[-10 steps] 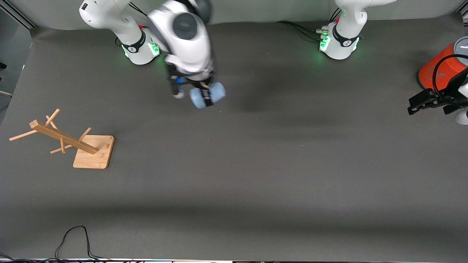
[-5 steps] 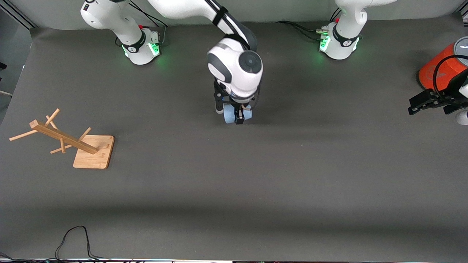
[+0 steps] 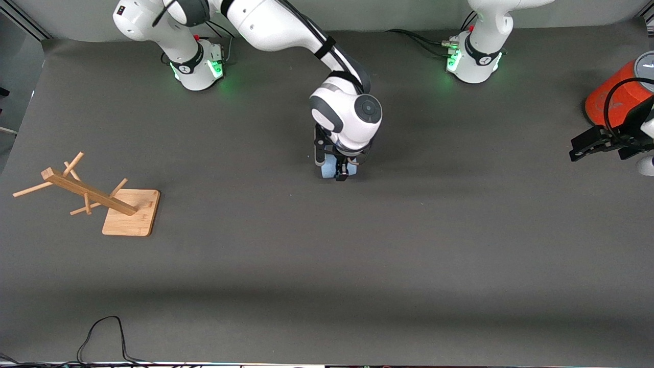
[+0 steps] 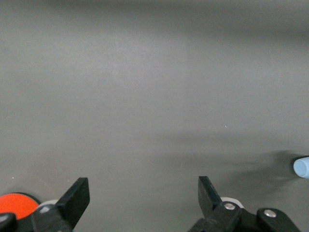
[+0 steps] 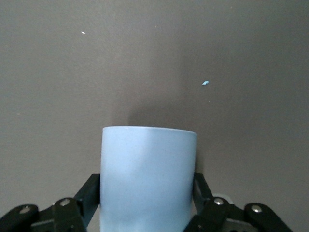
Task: Rotate and upright cup with both arms
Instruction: 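Lay the cup on its side and open the right gripper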
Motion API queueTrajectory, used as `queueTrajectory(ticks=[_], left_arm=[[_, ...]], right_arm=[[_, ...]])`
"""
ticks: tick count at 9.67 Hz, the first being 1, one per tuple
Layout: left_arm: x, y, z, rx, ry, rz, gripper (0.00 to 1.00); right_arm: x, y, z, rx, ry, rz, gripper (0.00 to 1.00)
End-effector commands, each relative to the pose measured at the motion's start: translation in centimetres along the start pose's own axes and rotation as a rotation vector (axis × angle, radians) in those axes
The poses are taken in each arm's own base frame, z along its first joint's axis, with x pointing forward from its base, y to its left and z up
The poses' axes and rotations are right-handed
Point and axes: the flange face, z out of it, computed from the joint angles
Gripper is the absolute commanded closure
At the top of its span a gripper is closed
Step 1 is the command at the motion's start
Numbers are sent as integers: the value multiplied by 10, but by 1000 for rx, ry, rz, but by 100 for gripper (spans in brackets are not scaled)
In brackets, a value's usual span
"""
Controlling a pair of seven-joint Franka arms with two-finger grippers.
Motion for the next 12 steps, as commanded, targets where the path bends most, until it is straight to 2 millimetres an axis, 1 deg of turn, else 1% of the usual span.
queueTrajectory(ticks=[1,2,3,5,6,7,8,9,10,11,12], left_arm=[[-3,20,2,-4,4,-29,0],[-3,25,3,-3,4,-62,0],[-3,34,3,-4,9,-79,0],[-1,48,10,-5,-1,-79,0],[0,55,14,-8,-8,-75,0],[2,66,18,-13,-3,-83,0],[4,69,19,-31,-2,-96,0],[4,73,20,-39,-1,-98,0],[5,78,23,-46,-8,-94,0],[7,83,27,-52,-4,-112,0],[8,101,31,-54,0,-121,0]], right_arm=[[-8,-3,4,17,-2,25,41],[-10,-3,6,23,-7,24,22],[-9,-4,4,25,-11,23,15],[-4,-12,-6,28,-27,29,11],[-2,-14,-21,32,-48,31,8],[6,-19,-39,30,-68,37,1],[15,-22,-67,27,-107,41,0],[29,-23,-92,1,-118,27,0],[51,-25,-128,-22,-131,5,0],[84,-28,-162,-61,-153,-49,0],[129,-34,-196,-84,-185,-120,0]])
